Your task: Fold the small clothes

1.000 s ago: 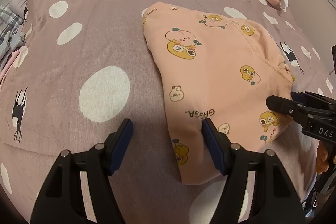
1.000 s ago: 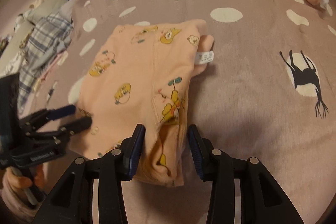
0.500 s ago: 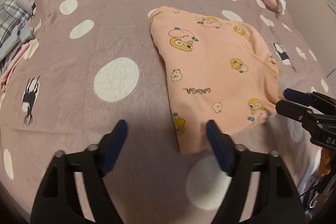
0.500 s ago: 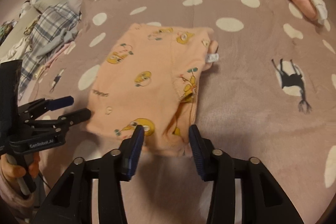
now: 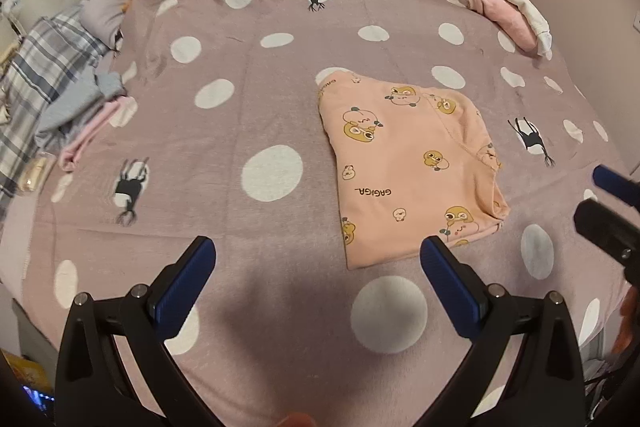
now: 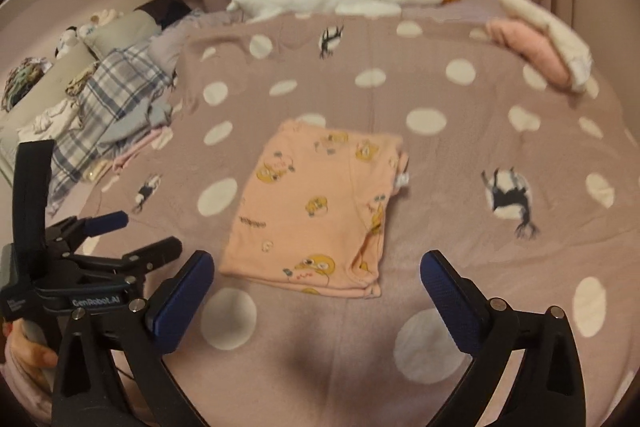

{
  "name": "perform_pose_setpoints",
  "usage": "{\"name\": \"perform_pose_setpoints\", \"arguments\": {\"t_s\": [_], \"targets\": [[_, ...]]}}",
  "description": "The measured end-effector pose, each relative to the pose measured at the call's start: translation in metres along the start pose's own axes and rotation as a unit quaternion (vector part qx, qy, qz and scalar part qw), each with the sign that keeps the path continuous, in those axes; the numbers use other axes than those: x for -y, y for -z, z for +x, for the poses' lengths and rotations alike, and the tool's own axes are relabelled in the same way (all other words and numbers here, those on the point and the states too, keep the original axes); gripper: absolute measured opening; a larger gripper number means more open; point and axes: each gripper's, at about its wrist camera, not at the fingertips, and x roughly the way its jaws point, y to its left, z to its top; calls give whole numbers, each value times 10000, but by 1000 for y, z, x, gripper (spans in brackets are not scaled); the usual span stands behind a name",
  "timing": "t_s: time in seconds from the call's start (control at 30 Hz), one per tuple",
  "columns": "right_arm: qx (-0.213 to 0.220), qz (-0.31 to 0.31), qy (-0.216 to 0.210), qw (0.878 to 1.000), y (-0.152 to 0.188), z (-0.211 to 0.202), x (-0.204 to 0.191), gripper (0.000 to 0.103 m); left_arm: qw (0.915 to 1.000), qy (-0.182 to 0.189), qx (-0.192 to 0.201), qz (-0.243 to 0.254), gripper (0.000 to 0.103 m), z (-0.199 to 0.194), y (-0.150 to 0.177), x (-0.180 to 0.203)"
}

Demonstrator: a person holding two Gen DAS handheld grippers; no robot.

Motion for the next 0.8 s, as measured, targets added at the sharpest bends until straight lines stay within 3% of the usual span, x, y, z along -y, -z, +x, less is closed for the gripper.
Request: {"name": "perform_pose_setpoints", "arguments": {"t_s": [0.13,0.4,0.8], "targets": [[126,-177,100,9997,0,-3,-7,102,10000,68,27,-34,102,-8,3,1],[-391,-42,299,9988,19,28,-6,102,9999,44,-85,-144,102,-7,8,0],[-297,-48,254,9992,14,21,-9,102,9999,34,-52,-149,102,-9,6,3]]}}
